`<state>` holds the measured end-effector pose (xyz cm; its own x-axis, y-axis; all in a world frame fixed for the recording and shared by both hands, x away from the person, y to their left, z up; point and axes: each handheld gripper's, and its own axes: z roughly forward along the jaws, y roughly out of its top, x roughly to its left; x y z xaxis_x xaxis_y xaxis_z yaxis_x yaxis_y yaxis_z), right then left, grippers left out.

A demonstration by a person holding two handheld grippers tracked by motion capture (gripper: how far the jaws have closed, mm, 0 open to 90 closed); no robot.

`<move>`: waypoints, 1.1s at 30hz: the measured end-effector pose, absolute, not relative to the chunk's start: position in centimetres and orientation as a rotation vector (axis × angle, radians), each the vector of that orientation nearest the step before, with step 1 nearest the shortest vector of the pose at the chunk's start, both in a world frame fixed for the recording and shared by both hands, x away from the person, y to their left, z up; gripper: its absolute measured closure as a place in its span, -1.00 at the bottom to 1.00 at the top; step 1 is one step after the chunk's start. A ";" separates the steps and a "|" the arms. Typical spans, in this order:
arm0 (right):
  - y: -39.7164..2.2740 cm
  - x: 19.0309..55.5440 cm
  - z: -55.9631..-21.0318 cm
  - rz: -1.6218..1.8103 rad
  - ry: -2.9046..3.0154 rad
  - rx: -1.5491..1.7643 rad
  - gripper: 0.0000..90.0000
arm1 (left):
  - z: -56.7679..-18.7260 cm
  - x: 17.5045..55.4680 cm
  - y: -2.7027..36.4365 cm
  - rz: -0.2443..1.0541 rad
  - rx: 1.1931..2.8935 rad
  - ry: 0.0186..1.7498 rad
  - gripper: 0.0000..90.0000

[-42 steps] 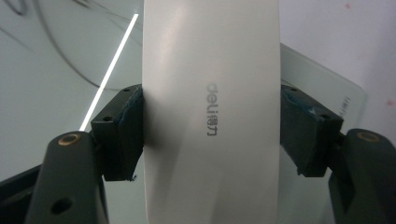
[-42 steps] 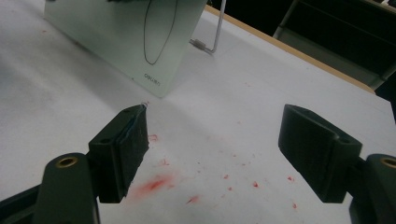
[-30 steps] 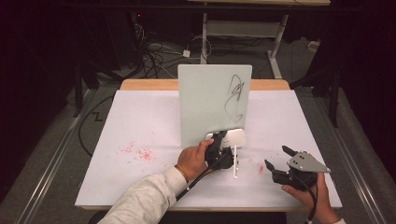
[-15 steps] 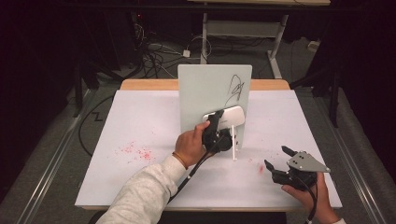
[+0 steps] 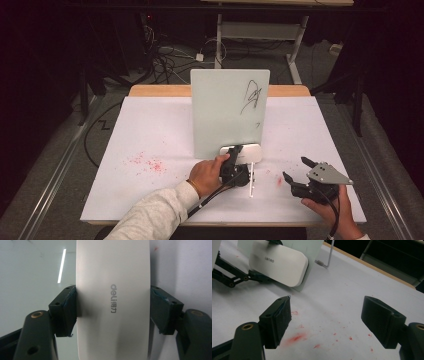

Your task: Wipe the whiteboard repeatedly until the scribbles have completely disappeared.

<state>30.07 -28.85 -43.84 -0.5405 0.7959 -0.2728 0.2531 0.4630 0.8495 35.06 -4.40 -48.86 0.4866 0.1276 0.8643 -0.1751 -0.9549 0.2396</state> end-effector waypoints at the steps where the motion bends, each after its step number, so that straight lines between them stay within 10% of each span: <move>1: -28.9 30.1 -43.8 1.029 2.036 0.870 -0.46 | -49.0 35.1 -4.5 1.464 2.434 -0.047 -0.35; 12: -29.0 30.1 -43.7 1.037 2.023 0.880 -0.46 | -45.2 36.7 -2.8 1.561 2.318 0.075 -0.35; 33: -28.9 30.0 -43.6 1.040 2.015 0.878 -0.47 | -49.4 35.0 -5.1 1.570 2.436 -0.119 -0.35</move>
